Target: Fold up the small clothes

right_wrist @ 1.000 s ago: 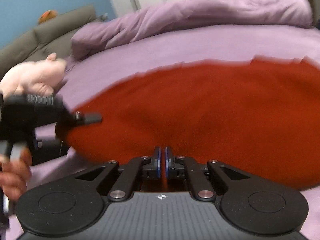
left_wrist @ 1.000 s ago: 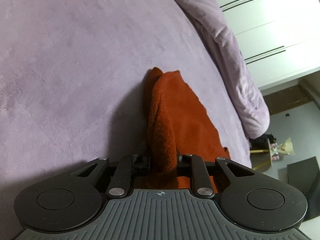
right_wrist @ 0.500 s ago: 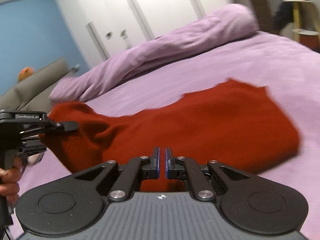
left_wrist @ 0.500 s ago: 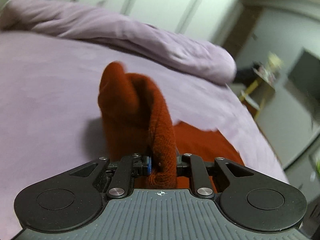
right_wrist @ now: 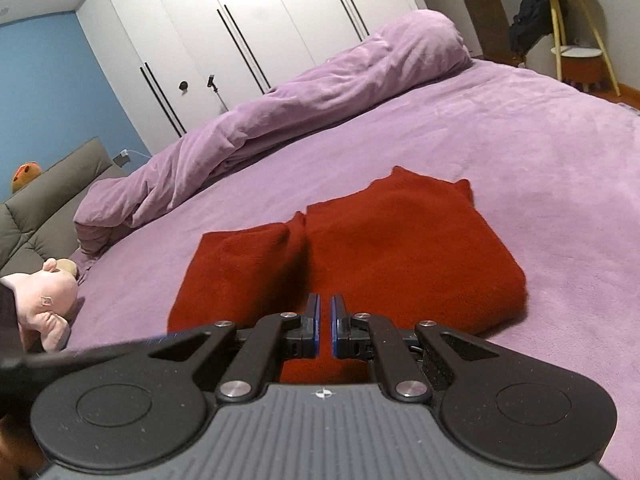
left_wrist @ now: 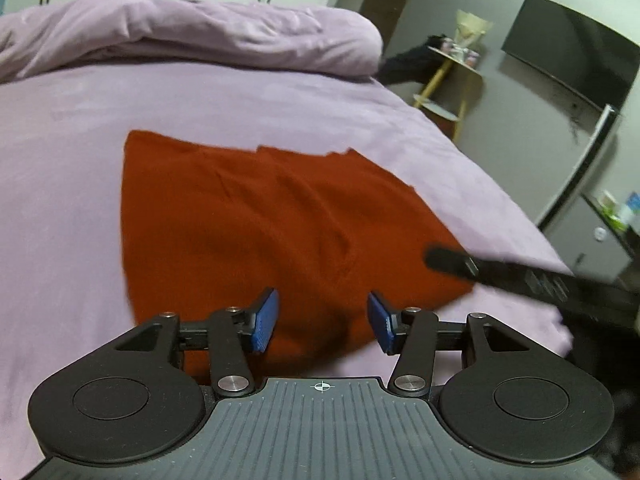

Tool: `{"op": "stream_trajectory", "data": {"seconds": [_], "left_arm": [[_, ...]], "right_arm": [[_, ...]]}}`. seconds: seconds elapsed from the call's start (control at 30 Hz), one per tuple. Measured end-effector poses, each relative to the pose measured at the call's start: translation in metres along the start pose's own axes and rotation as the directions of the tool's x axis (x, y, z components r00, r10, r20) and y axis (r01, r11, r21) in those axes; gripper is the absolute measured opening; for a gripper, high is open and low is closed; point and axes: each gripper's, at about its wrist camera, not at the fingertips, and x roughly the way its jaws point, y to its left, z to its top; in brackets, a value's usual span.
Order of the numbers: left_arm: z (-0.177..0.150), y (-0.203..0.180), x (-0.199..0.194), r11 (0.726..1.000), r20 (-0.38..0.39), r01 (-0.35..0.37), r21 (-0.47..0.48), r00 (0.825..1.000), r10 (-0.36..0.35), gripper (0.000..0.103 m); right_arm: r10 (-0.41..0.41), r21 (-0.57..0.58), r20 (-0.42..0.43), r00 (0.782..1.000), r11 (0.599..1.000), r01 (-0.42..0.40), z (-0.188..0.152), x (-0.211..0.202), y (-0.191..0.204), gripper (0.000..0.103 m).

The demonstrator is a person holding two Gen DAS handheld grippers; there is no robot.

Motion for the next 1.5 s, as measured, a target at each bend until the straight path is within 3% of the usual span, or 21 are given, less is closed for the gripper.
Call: {"op": "stream_trajectory", "data": {"seconds": [0.07,0.13,0.2,0.27,0.43,0.5,0.57,0.67,0.73,0.77,0.83,0.87,0.9,1.0,1.07,1.17,1.23,1.3,1.33,1.4,1.5], "left_arm": [[-0.006,0.007,-0.021,0.999,0.031,0.009,-0.046,1.0,-0.007,0.054],[-0.007,0.015,-0.032,0.995,0.07,-0.027,-0.094,0.997,0.034,0.054],[-0.011,0.029,-0.04,0.984,0.085,-0.081,-0.16,0.992,0.095,0.054],[-0.011,0.045,-0.039,0.967,0.067,-0.115,-0.227,0.989,0.133,0.053],[-0.011,0.067,-0.035,0.934,0.033,-0.184,-0.307,0.979,0.204,0.052],[-0.011,0.069,-0.035,0.929,0.035,-0.183,-0.321,0.978,0.204,0.054],[-0.009,0.07,-0.031,0.926,0.033,-0.171,-0.337,0.981,0.193,0.054],[-0.009,0.068,-0.028,0.924,0.016,-0.181,-0.336,0.98,0.198,0.054],[-0.01,0.066,-0.03,0.93,0.014,-0.178,-0.32,0.981,0.192,0.054],[-0.01,0.065,-0.032,0.934,0.022,-0.175,-0.312,0.981,0.191,0.054],[-0.009,0.065,-0.032,0.936,0.023,-0.177,-0.303,0.981,0.193,0.055],[-0.008,0.066,-0.03,0.935,0.018,-0.182,-0.304,0.98,0.197,0.055],[-0.008,0.067,-0.028,0.931,0.008,-0.193,-0.31,0.979,0.206,0.055],[-0.009,0.074,-0.015,0.916,-0.05,-0.209,-0.342,0.978,0.204,0.055],[-0.012,0.077,-0.011,0.911,-0.064,-0.202,-0.358,0.979,0.192,0.055],[-0.013,0.078,-0.011,0.911,-0.059,-0.209,-0.356,0.978,0.202,0.055],[-0.013,0.079,-0.011,0.909,-0.061,-0.204,-0.362,0.979,0.196,0.055],[-0.014,0.08,-0.01,0.908,-0.062,-0.197,-0.37,0.98,0.187,0.055],[-0.014,0.079,-0.009,0.908,-0.064,-0.197,-0.369,0.98,0.187,0.055],[-0.014,0.078,-0.009,0.911,-0.064,-0.196,-0.363,0.981,0.186,0.055],[-0.013,0.076,-0.007,0.916,-0.07,-0.192,-0.351,0.981,0.179,0.055]], "right_arm": [[0.029,-0.009,0.002,1.0,1.0,-0.029,0.005,0.003,0.008,0.005],[0.077,-0.023,-0.029,0.997,0.997,-0.078,0.008,0.01,0.019,0.013],[0.137,-0.03,-0.098,0.986,0.99,-0.141,0.01,0.024,0.028,0.043],[0.192,-0.033,-0.159,0.968,0.979,-0.2,0.007,0.041,0.036,0.051],[0.222,-0.025,-0.199,0.955,0.973,-0.231,0.006,0.066,0.044,0.05],[0.217,-0.046,-0.213,0.953,0.972,-0.231,0.006,0.073,0.047,0.032],[0.217,-0.093,-0.215,0.952,0.966,-0.241,0.006,0.075,0.051,0.03],[0.17,-0.195,-0.235,0.957,0.956,-0.218,0.0,0.08,0.058,0.011],[0.146,-0.229,-0.244,0.959,0.952,-0.203,-0.006,0.082,0.06,0.008],[0.157,-0.205,-0.249,0.956,0.956,-0.21,-0.006,0.078,0.059,0.008],[0.277,0.01,-0.256,0.926,0.959,-0.284,0.0,0.07,0.042,0.007],[0.358,0.135,-0.223,0.907,0.932,-0.335,0.002,0.065,0.03,0.007],[0.369,0.192,-0.202,0.907,0.923,-0.333,0.001,0.062,0.021,0.007],[0.163,0.103,-0.238,0.957,0.984,-0.142,-0.009,0.068,0.013,0.006],[0.148,0.123,-0.256,0.955,0.985,-0.12,-0.016,0.075,0.006,0.006],[0.189,0.152,-0.257,0.948,0.976,-0.154,-0.006,0.069,0.006,0.021],[0.221,0.153,-0.213,0.952,0.97,-0.191,0.005,0.06,0.004,0.028],[0.197,0.126,-0.173,0.965,0.976,-0.177,0.013,0.057,0.002,0.051],[0.173,0.122,-0.166,0.971,0.981,-0.154,0.018,0.059,0.0,0.055],[0.177,0.146,-0.181,0.968,0.978,-0.151,0.027,0.07,-0.006,0.061],[0.233,0.234,-0.244,0.941,0.956,-0.176,0.032,0.099,-0.021,0.065]]}}
